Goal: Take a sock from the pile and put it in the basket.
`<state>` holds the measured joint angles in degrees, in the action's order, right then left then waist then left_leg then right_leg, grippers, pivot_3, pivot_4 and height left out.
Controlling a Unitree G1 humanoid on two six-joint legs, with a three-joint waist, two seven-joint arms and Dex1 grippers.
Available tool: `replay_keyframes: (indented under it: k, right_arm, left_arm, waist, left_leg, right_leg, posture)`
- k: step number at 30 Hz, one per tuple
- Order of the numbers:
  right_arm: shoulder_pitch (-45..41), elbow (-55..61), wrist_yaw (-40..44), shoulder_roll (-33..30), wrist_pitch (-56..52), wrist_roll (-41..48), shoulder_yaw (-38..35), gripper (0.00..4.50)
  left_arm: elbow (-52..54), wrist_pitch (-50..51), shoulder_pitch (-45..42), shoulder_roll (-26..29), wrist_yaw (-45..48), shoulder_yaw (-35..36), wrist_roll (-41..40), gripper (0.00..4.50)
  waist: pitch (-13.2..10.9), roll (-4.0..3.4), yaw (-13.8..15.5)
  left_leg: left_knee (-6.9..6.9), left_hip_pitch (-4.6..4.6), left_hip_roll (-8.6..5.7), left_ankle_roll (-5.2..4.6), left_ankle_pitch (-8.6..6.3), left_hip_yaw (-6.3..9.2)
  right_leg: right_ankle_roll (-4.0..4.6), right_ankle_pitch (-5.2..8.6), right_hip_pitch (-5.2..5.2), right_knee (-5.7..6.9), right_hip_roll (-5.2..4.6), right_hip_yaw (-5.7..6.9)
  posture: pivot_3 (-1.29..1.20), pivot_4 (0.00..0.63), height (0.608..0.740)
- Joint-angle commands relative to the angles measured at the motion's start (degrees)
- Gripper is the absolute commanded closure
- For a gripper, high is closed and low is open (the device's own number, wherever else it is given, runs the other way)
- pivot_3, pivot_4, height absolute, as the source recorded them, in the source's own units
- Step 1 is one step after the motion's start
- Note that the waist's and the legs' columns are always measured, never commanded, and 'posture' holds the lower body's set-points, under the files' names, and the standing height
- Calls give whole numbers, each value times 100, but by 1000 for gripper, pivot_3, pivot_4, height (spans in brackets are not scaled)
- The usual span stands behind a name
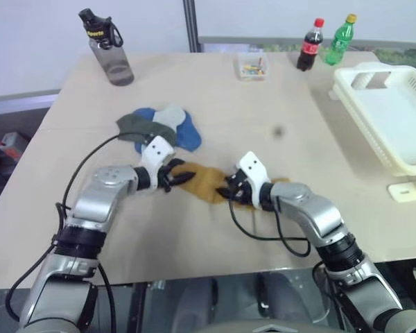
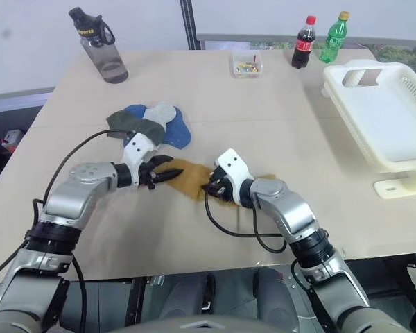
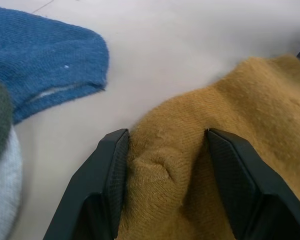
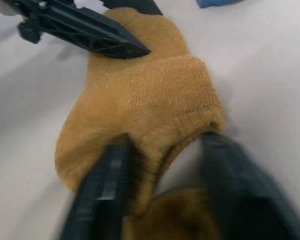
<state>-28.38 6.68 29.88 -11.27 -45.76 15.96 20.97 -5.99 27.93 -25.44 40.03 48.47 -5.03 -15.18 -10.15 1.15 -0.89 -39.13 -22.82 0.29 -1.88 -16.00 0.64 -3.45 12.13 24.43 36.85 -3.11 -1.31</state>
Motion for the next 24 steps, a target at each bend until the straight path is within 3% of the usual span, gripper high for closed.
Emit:
replay_keyframes:
  k: [1, 6, 11, 12, 14, 15, 17, 18, 24]
  right_arm:
    - [-47, 187, 122, -128, 90, -38, -100, 4390]
    - [-179, 169, 359, -562, 470, -321, -4, 4500]
    - [-382, -64, 960, -999, 1375, -734, 324, 4500]
    - [-438, -178, 1094, -1052, 1488, -779, 368, 4500]
    - [-510, -353, 1278, -1054, 1702, -798, 362, 3886]
    - [-539, -393, 1306, -1054, 1771, -843, 352, 3621]
    - [-576, -397, 1338, -996, 1690, -790, 227, 2651]
    - [-587, -391, 1355, -965, 1624, -741, 161, 2581]
    - [-648, -331, 1421, -662, 474, 96, -504, 2581]
  left_arm:
    - [243, 444, 289, 6, 9, 212, -194, 2389]
    - [806, 1233, 646, -77, -283, 876, -742, 4483]
    - [1215, 1936, 773, -346, -699, 1269, -1185, 4483]
    - [1293, 2082, 789, -404, -759, 1322, -1285, 4151]
    - [1450, 2300, 835, -488, -858, 1410, -1451, 3556]
    - [1541, 2303, 874, -518, -931, 1434, -1466, 3109]
    - [1627, 2294, 889, -591, -1077, 1505, -1503, 2173]
    - [1639, 2286, 879, -618, -1127, 1528, -1506, 1541]
    - [1432, 1831, 848, -522, -1049, 1324, -1266, 1445]
  waist:
    - [1, -1, -12]
    - [1, -2, -11]
    - [1, -2, -6]
    - [1, -1, -6]
    - [1, -1, -6]
    - [1, -1, -6]
    - [1, -1, -3]
    - [1, -1, -1]
    - [1, -1, 8]
  left_leg:
    - [0, 1, 1, 0, 0, -1]
    - [0, 3, 3, -1, 0, 0]
    - [-1, 3, 3, -1, 0, 3]
    - [-1, 3, 3, -1, 0, 2]
    - [-1, 3, 3, 0, 0, 3]
    - [-1, 3, 3, 0, 0, 3]
    - [-1, 3, 4, 1, 0, 2]
    - [-1, 3, 4, 2, 1, 3]
    - [-1, 3, 4, 20, 11, 4]
  right_leg:
    - [0, 0, 0, 1, 0, -1]
    - [0, 0, 0, 3, 0, -2]
    - [0, 0, 0, 5, 0, 1]
    - [0, 0, 0, 6, 0, 0]
    - [0, 0, 0, 6, 0, 1]
    - [0, 0, 0, 6, 0, 0]
    - [1, -1, 0, 5, -1, -1]
    - [1, -1, 0, 5, -1, -1]
    - [5, -3, 0, 6, -1, -1]
  posture:
    - [0, 150, 740]
    - [0, 150, 740]
    - [0, 150, 740]
    - [0, 150, 740]
    - [0, 150, 740]
    - [0, 150, 740]
    - [0, 150, 740]
    - [0, 150, 740]
    - [0, 150, 740]
